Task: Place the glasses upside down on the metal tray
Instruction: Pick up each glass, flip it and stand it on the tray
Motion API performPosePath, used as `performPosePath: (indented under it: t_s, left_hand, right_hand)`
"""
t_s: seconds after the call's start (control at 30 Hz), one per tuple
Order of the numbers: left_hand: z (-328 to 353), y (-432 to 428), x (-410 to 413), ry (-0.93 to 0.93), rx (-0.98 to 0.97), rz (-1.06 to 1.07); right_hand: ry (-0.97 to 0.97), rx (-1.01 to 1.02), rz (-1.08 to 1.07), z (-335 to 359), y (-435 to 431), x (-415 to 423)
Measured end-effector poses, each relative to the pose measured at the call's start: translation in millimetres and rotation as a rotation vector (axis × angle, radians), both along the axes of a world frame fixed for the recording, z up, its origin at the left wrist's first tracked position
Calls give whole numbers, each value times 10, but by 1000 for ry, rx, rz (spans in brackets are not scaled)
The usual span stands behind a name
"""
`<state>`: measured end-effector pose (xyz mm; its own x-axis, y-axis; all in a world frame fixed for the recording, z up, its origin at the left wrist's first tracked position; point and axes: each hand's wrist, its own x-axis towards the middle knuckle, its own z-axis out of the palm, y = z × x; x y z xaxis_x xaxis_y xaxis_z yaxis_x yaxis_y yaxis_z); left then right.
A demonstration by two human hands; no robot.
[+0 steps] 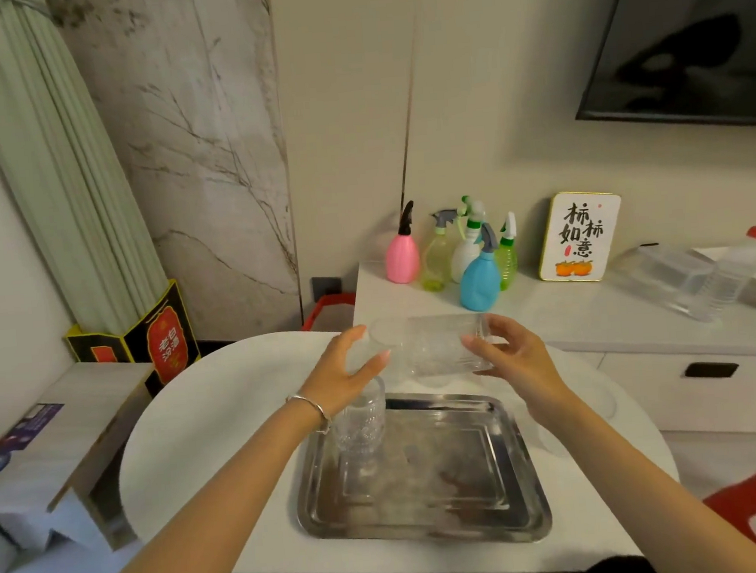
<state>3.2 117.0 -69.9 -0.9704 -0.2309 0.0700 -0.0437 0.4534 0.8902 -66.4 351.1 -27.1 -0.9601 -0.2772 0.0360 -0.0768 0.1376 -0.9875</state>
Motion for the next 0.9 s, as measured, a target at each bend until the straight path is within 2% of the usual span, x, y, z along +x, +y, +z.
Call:
performPosePath:
  t_s: [0.13,0.27,0.37,0.53,0.9]
  left_hand:
    - [-367,-132,10,-140,-115,-37]
    - [-487,-92,34,-98,41,-16]
    - [-501,-95,27,-74,50,-12]
    - [-538,-102,17,-59,36,-8]
    - [-548,-112,11,-56,34,-15]
  right_hand:
    - [210,298,3,-141,42,-77]
    - [262,443,112,-364,-95,-41]
    - [298,550,189,-481,-185,-46]
    - [325,636,292,-591,-330,-80]
    - [305,656,344,-746,-461,-138]
